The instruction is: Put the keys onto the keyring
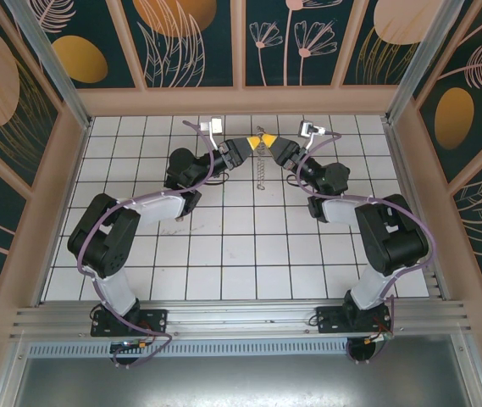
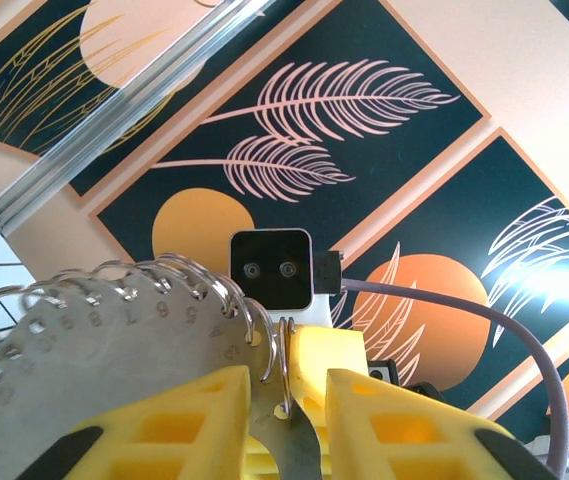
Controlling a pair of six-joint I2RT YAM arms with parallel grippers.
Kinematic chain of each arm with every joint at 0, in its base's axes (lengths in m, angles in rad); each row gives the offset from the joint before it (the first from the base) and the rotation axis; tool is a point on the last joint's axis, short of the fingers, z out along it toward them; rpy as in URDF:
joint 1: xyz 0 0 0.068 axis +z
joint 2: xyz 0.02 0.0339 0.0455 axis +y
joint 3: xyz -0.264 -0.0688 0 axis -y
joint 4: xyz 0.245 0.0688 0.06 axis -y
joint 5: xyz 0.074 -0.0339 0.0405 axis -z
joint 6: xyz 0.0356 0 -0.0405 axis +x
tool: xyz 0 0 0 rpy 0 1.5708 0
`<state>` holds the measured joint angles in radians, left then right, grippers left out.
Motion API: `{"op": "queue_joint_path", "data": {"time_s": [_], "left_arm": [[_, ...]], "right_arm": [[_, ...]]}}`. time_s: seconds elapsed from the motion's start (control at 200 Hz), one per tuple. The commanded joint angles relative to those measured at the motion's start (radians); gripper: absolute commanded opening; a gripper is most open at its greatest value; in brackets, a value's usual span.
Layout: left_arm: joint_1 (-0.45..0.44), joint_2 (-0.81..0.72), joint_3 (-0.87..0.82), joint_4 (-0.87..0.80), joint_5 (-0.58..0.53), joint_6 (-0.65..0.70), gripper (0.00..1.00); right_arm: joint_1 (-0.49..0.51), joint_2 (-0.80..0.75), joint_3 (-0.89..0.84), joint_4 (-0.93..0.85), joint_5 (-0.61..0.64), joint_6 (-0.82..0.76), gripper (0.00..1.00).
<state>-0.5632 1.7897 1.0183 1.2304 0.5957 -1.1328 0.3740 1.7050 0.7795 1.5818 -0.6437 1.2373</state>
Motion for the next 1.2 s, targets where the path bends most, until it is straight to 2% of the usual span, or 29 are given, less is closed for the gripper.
{"op": "queue_joint_path", "data": {"time_s": [0.0, 0.5, 0.786, 1.041, 1.196], "left_arm": [[-0.005, 0.015, 0.013, 0.057, 0.0, -0.005, 0.25], [-0.01, 0.025, 0.009, 0.072, -0.004, -0.005, 0.24], [-0.011, 0.033, 0.008, 0.093, -0.002, -0.014, 0.2], [-0.011, 0.034, 0.005, 0.107, -0.006, -0.015, 0.11], [-0.011, 0.04, 0.012, 0.11, -0.006, -0.014, 0.0]], "right_arm": [[0.008, 0.006, 0.032, 0.135, 0.018, 0.004, 0.0], [0.014, 0.015, 0.035, 0.135, 0.016, 0.004, 0.0], [0.016, 0.019, 0.038, 0.135, 0.018, 0.002, 0.0], [0.018, 0.024, 0.043, 0.135, 0.016, 0.008, 0.0], [0.017, 0.018, 0.037, 0.135, 0.013, 0.007, 0.0]]}}
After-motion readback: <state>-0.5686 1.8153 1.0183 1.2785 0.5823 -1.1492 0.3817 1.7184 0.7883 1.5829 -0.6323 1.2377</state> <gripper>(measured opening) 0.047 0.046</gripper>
